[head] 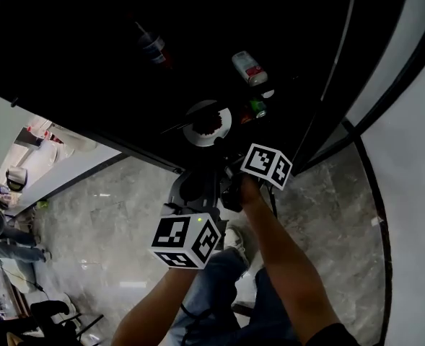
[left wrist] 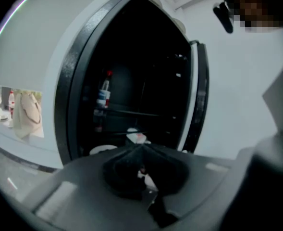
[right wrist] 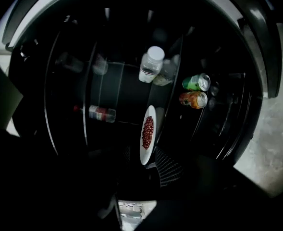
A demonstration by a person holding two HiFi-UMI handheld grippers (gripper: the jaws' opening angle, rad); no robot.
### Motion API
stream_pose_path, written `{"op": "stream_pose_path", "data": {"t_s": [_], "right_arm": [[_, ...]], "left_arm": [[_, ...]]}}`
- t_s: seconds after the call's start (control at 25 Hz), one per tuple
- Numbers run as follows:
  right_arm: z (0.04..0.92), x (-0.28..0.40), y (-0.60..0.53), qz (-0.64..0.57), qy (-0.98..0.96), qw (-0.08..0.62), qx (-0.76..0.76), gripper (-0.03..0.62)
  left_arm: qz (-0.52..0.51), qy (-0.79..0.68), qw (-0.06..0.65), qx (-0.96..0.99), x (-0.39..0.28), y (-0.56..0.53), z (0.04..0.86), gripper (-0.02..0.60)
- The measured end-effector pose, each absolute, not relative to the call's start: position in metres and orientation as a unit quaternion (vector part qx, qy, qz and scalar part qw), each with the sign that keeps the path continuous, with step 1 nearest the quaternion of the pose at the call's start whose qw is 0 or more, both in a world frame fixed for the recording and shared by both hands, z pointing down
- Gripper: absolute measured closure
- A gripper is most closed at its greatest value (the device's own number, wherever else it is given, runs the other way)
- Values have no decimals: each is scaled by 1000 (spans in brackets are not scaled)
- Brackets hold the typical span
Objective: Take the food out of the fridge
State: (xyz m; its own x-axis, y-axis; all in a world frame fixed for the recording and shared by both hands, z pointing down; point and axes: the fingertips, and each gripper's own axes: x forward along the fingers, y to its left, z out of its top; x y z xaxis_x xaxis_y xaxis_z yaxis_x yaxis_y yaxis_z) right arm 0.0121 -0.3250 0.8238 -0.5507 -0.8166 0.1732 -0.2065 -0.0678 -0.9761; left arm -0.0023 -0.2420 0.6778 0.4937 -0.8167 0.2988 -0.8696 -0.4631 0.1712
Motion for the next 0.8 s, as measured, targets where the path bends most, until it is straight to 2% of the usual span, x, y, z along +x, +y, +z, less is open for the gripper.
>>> {"op": "stream_pose_path", "data": {"t_s": [0.28, 0.36, 0.48, 0.8], "right_arm": [[840, -8, -347, -634, 624, 256, -379, 471], [844, -11, -349, -645, 615, 248, -380, 539], [849, -13, -350, -662, 600, 251, -373, 572], [850, -17, -351, -683, 583, 283, -337, 584]], "left_arm": [[97, -504, 153, 845, -18, -254, 703, 580], [99, -507, 154, 842, -23, -256, 704, 580], [97, -510, 158, 840, -28, -258, 704, 580], [96, -510, 166, 839, -28, -257, 708, 580]]}}
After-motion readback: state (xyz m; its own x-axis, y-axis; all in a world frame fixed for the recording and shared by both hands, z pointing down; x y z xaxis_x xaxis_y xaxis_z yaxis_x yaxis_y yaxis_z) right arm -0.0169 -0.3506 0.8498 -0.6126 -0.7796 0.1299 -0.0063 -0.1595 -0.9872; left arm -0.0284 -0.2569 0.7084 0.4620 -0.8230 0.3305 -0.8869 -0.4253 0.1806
